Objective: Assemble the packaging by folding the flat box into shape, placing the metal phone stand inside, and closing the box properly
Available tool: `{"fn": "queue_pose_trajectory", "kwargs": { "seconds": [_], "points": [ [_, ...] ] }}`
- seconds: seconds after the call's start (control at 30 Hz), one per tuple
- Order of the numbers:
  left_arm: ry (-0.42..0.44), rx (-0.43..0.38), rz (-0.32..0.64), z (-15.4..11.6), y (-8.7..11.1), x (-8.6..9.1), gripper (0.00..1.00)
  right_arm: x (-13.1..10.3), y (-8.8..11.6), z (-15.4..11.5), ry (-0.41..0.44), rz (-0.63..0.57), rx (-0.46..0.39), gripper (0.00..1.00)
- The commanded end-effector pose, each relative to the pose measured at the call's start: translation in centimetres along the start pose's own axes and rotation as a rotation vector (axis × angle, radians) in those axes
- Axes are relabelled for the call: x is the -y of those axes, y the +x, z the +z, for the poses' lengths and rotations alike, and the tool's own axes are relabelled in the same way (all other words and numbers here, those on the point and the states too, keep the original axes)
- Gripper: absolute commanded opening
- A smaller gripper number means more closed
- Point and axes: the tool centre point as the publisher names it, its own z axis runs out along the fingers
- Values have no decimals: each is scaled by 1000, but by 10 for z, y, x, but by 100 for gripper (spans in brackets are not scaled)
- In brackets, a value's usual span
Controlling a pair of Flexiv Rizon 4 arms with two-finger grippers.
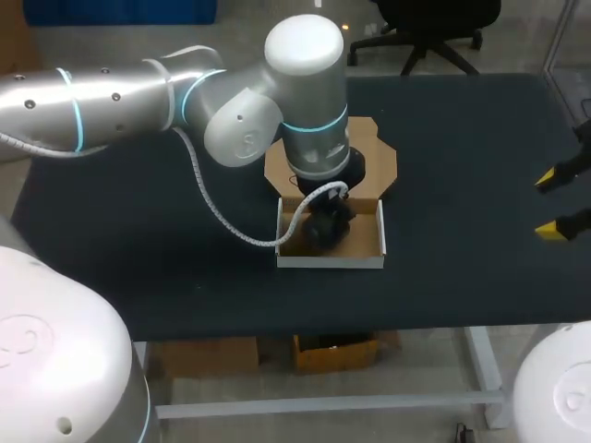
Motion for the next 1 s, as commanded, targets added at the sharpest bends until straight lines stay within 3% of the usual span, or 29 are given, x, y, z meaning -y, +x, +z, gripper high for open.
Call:
{"fn": "queue_pose_trajectory", "kwargs": {
  "seconds": [0.03,0.07,0.13,0.17,0.2,0.23,0.27,0.77,1.0],
  "points": [
    [-8,5,3,4,3,3,0,0,0,0,-3,-1,-1,100],
    [-9,5,4,4,3,3,0,0,0,0,-3,-1,-1,100],
    [-10,2,4,5,3,3,21,0,0,0,-3,-1,-1,100],
    [-10,1,3,6,3,3,36,0,0,0,-3,-1,-1,100],
    [-10,0,2,6,3,3,44,0,0,0,-3,-1,-1,100],
    [-10,-1,0,7,3,2,80,0,0,0,-3,-1,-1,100],
    [-10,-2,-2,7,3,2,100,0,0,0,-3,-1,-1,100],
    [14,18,-27,-12,7,0,100,0,0,0,-3,-1,-1,100],
    [-31,50,-98,-24,14,-2,100,0,0,0,-3,-1,-1,100]
  ]
}}
